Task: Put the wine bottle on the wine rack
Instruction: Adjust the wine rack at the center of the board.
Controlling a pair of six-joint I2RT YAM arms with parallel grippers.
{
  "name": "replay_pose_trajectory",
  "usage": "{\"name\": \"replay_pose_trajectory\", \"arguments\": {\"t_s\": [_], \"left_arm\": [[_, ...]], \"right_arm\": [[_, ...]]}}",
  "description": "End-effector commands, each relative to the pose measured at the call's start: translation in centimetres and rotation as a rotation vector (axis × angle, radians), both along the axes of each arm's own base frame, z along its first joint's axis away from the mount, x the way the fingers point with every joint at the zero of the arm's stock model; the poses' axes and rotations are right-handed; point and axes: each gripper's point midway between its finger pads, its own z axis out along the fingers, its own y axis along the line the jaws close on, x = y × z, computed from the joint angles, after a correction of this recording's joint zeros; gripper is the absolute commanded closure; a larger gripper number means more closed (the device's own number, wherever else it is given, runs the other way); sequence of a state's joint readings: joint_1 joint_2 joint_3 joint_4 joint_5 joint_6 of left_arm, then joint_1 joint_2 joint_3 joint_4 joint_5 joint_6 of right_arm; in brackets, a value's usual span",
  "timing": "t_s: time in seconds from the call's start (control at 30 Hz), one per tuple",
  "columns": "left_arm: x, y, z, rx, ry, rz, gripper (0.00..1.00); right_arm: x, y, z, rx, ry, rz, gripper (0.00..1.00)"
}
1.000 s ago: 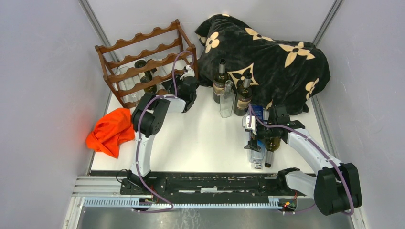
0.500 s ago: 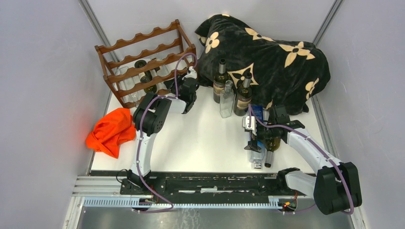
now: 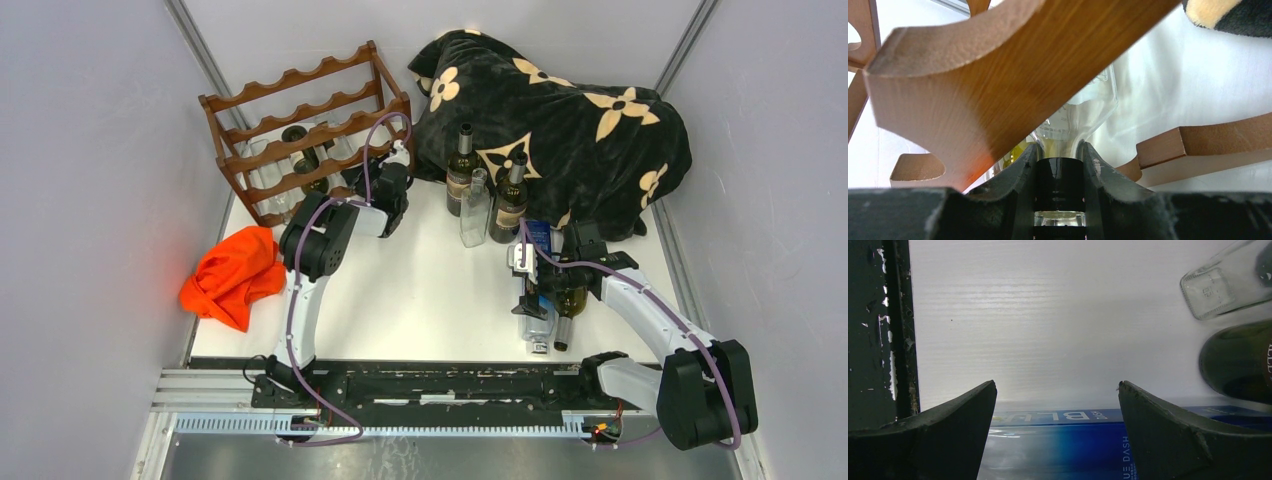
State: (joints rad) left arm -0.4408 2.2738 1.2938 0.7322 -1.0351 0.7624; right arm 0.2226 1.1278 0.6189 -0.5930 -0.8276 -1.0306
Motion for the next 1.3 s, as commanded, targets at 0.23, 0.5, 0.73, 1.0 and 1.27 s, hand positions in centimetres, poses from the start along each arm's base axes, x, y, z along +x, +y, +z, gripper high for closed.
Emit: {"name": "replay_pose_trajectory", "arguments": {"t_s": [0.23, 0.5, 0.73, 1.0, 1.27], "left_arm": [[1.5, 0.7, 2.4, -0.046, -0.122, 0.057, 0.68], [1.2, 1.0, 1.4, -0.048, -0.096, 0.079, 0.48], [0.9, 1.0, 1.5, -0.050, -0.084, 0.087, 0.26], [0.1, -0.9, 2.7, -0.139, -0.065, 0.044, 0.15], [-1.0, -2.8, 2.7, -0.253, -0.002, -0.004, 0.12]], "right_arm": [[0.9, 0.5, 1.4, 0.013, -0.049, 0.020, 0.02], [0.9, 0.5, 1.4, 0.014, -0.050, 0.023, 0.02], [0.8, 0.5, 1.5, 0.017, -0.050, 0.026, 0.02], [0.8, 0.6, 1.7, 0.017, -0.054, 0.032, 0.02], [0.8, 0.6, 2.0, 0.021, -0.066, 0.035, 0.02]]}}
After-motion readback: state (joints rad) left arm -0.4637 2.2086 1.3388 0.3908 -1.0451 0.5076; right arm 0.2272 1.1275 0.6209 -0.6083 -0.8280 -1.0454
